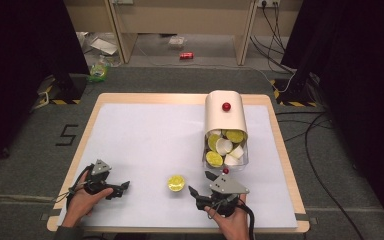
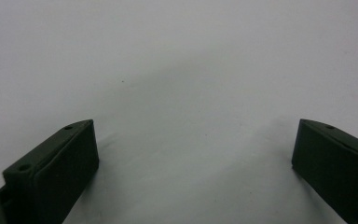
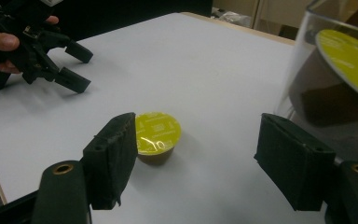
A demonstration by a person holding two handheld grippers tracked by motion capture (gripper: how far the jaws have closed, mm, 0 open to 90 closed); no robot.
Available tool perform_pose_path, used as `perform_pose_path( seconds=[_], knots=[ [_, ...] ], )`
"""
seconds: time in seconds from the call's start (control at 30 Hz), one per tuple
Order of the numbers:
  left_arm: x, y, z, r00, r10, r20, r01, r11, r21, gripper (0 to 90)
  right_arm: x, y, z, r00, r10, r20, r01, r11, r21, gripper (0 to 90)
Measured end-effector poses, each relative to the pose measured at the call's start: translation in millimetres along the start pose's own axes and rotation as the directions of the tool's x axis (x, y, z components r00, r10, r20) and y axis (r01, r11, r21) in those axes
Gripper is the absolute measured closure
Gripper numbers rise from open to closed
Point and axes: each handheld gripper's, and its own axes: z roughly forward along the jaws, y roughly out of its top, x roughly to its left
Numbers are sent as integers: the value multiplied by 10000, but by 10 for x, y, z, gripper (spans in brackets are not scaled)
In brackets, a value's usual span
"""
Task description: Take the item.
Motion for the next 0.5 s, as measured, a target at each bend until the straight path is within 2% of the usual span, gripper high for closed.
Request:
perform_pose_path(
  seconds=[0.3, 0.5],
  knots=[
    [0, 0, 0, 10000, 1, -1, -1, 10000, 3, 0, -82, 5, -129, 9994, 169, 290, -162, 9996, -237, 296],
    [-1, 0, 0, 10000, -1, -4, 1, 10000, -1, 0, -124, 15, -166, 9994, 122, 317, -114, 9996, -269, 312]
  ],
)
